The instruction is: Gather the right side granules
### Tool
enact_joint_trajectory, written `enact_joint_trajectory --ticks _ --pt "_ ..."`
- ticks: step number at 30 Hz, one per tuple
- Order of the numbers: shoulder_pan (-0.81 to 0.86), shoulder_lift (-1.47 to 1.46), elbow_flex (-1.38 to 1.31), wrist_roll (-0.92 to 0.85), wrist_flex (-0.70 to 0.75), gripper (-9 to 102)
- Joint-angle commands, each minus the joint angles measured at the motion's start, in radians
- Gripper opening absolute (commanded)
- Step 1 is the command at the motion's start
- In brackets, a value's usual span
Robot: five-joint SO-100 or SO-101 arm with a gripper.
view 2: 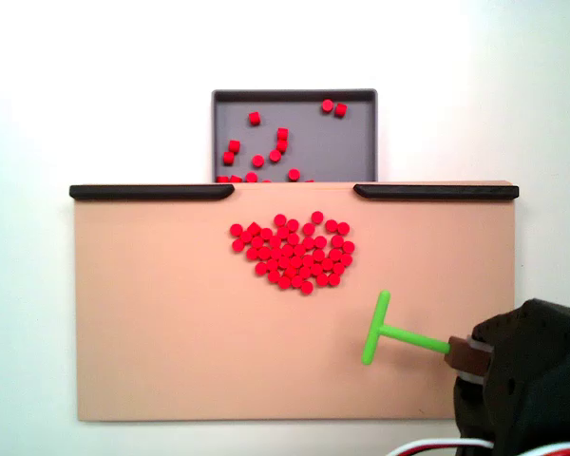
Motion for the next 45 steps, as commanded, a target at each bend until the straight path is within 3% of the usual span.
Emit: enact_joint_trajectory --ticks 1,26,45 --pt "0.026 -0.017 -0.063 -0.249 -0.014 0" --pt "0.003 -0.143 -0.048 -0.325 -0.146 0" --pt "-0.021 -0.183 -0.06 -0.268 -0.172 0"
